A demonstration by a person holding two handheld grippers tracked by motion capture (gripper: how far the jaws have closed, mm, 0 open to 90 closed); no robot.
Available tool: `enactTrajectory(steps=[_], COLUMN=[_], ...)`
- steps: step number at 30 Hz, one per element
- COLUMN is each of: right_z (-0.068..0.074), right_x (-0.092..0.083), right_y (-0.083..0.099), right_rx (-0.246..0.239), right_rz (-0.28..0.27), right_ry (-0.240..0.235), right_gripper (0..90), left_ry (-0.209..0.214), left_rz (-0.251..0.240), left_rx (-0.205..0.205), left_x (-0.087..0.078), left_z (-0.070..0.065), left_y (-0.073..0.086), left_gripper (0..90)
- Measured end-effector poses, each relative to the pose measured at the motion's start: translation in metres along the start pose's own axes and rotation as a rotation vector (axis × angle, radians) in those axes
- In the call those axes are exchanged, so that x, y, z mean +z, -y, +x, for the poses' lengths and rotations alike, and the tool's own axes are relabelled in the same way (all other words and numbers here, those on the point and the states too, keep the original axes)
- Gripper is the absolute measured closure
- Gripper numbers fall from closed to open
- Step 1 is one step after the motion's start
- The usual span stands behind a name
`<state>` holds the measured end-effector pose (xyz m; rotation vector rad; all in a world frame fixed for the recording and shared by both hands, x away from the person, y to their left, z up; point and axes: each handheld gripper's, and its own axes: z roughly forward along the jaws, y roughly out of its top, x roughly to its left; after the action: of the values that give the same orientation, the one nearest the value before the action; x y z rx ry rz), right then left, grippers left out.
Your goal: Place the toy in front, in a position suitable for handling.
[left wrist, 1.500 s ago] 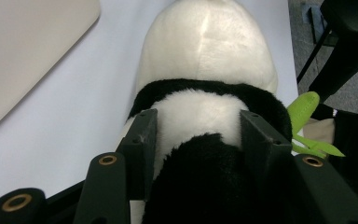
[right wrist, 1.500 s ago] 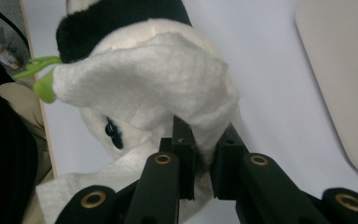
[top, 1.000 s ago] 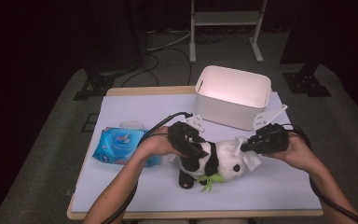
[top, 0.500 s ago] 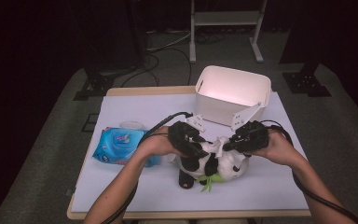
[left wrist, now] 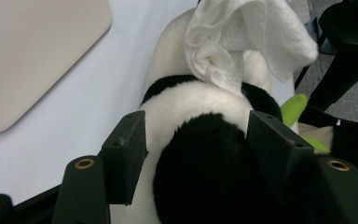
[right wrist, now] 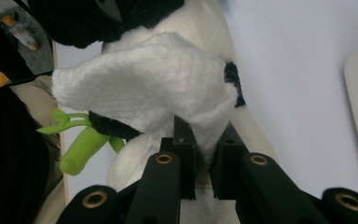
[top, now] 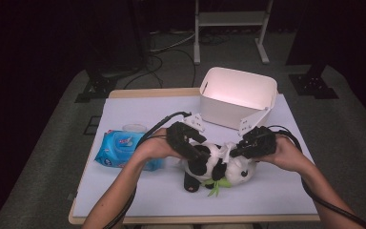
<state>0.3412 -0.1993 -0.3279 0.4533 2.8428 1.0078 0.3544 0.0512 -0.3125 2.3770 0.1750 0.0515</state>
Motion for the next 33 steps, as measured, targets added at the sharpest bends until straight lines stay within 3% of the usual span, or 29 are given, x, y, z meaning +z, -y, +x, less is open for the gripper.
enactTrajectory(steps=[3,10,15,21,33], right_z=[-0.001,0.0,0.001,0.002,0.009], right_x=[-0.002,-0.007,-0.012,-0.017,-0.01], right_y=[0.004,0.01,0.016,0.023,-0.001], right_rx=[0.009,0.013,0.03,0.032,-0.015], right_rz=[-0.005,0.005,0.007,0.006,-0.019], right_ry=[-0.001,0.009,0.024,0.03,0.009], right_gripper=[81.7,81.7,81.7,81.7,81.9], left_ry=[-0.002,0.004,0.026,0.084,0.085], left_rz=[-0.029,-0.045,-0.035,-0.049,-0.033], left_rx=[-0.003,-0.019,-0.036,-0.036,-0.03], left_x=[-0.01,-0.02,-0.018,-0.004,-0.003], left_z=[-0.001,0.0,0.001,0.0,0.0], left_y=[0.003,0.01,0.017,0.019,0.022], left_gripper=[36.9,36.4,35.3,35.5,37.4])
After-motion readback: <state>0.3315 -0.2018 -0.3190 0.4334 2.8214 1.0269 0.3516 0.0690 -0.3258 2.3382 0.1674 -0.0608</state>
